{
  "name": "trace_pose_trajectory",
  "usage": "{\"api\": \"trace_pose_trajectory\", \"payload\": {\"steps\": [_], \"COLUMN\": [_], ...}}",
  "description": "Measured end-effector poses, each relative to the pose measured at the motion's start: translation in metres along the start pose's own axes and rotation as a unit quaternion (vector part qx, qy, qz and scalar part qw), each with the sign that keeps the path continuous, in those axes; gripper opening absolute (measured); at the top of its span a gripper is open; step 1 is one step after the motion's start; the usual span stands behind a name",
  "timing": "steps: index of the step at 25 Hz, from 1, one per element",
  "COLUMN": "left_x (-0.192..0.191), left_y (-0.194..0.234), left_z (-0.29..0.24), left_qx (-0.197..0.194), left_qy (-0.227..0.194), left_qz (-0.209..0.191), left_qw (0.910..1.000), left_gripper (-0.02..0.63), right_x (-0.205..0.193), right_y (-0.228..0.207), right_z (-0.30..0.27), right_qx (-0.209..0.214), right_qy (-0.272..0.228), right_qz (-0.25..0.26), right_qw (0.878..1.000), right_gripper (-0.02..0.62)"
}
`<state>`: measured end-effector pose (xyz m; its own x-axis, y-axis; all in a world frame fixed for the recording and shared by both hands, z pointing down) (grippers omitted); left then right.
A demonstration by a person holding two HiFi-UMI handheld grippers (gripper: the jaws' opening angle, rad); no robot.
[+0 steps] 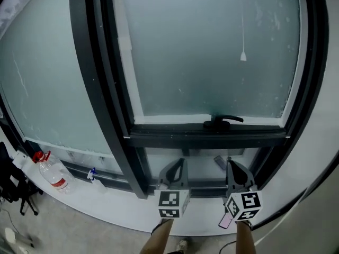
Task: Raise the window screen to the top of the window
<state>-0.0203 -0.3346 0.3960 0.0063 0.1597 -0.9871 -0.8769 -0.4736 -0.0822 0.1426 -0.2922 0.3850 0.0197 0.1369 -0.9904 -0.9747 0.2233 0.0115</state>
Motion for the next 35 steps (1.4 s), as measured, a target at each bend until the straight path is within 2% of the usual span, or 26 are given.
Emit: {"api": "trace_pose_trajectory", "payload": {"steps": [2,9,15,18,22,26,29,31,33,35], "left_x": [0.008,0.035,0.041,0.047,0.058,0.063,0.062,0.06,0.058,0.055], "left_y": [-0.015,-0.064,-0.072,-0.079,-0.088,-0.082,-0.075,-0.076,-0.076,-0.072], "left_z": [0.019,0.129,0.209,0.23,0.259,0.285,0.305,0.316,0.326,0.334], "left_qx": [0.003,0.042,0.063,0.058,0.041,0.017,0.006,-0.003,-0.007,-0.003], "left_qy": [0.004,0.023,0.042,0.034,0.015,0.007,0.005,0.005,0.005,0.013], "left_qz": [-0.016,-0.025,-0.028,-0.017,-0.022,-0.031,-0.021,-0.015,-0.015,-0.027], "left_qw": [0.9999,0.9985,0.9967,0.9976,0.9988,0.9993,0.9997,0.9999,0.9998,0.9996], "left_gripper": [0.014,0.014,0.014,0.014,0.014,0.014,0.014,0.014,0.014,0.014], "right_x": [0.004,0.028,0.034,0.031,0.034,0.047,0.049,0.045,0.039,0.037], "right_y": [0.005,0.022,0.047,0.061,0.092,0.119,0.136,0.15,0.167,0.182], "right_z": [0.029,0.14,0.208,0.227,0.248,0.263,0.279,0.289,0.297,0.303], "right_qx": [0.003,0.016,0.024,0.014,0.026,0.011,-0.002,0.004,0.014,0.016], "right_qy": [0.002,0.016,0.03,0.035,0.033,0.024,0.025,0.032,0.044,0.057], "right_qz": [0.003,-0.001,0.005,-0.012,-0.029,-0.03,-0.027,-0.034,-0.027,0.003], "right_qw": [1.0,1.0,0.999,0.999,0.999,0.999,0.999,0.999,0.999,0.998], "right_gripper": [0.005,0.005,0.006,0.006,0.006,0.006,0.006,0.006,0.006,0.005]}}
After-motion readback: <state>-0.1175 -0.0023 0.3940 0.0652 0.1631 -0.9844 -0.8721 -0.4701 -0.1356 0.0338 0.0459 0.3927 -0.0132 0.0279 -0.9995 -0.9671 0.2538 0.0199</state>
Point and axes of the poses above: the fingertips, and each gripper's own axes: z backward along the fingers, y to its left, x out of its top, the point moved 1 cm from there along z, backward along the fingers, and after that the axes turned 3 degrees about -z, right-handed, at the moved point
